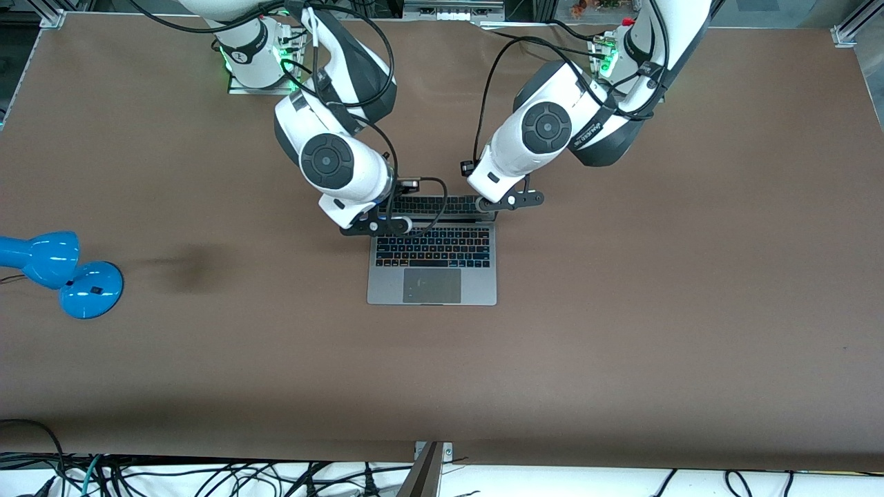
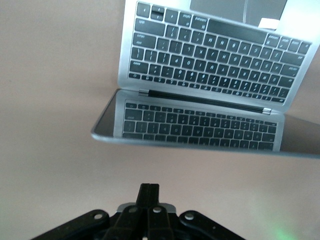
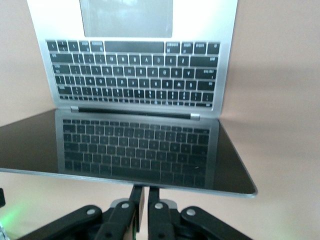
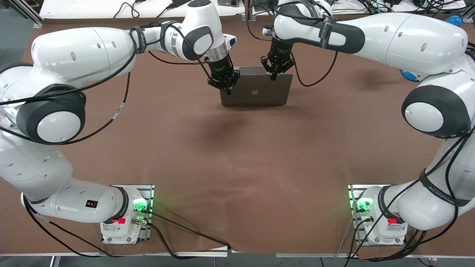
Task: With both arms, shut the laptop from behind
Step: 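Push the screen forward with both grippers toward the keyboard, then press the lid down flat with both grippers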
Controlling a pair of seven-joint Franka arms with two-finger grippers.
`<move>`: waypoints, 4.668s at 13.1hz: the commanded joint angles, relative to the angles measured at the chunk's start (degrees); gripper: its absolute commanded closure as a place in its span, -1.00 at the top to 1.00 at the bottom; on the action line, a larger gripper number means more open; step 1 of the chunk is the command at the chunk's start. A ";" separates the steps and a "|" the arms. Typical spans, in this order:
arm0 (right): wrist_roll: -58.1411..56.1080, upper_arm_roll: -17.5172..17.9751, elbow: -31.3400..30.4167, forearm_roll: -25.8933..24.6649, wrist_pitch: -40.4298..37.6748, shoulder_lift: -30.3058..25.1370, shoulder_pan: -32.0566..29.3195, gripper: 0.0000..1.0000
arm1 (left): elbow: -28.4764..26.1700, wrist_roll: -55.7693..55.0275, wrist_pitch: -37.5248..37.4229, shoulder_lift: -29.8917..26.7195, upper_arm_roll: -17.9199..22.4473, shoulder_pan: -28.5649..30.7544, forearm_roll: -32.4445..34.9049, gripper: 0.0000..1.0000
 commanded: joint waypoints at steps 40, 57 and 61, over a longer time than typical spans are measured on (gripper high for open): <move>-6.98 -5.55 -0.18 -4.66 19.76 8.40 0.29 -0.79 | 27.12 0.17 -0.53 27.30 2.99 -2.25 12.82 -1.00; -9.62 -5.82 -0.27 -8.34 30.12 14.82 1.09 -0.79 | 31.52 1.32 1.57 33.01 5.01 -3.39 16.25 -1.00; -9.70 -5.82 -0.27 -9.14 31.54 16.31 1.44 -0.79 | 31.52 1.40 1.76 33.37 5.10 -3.66 16.25 -1.00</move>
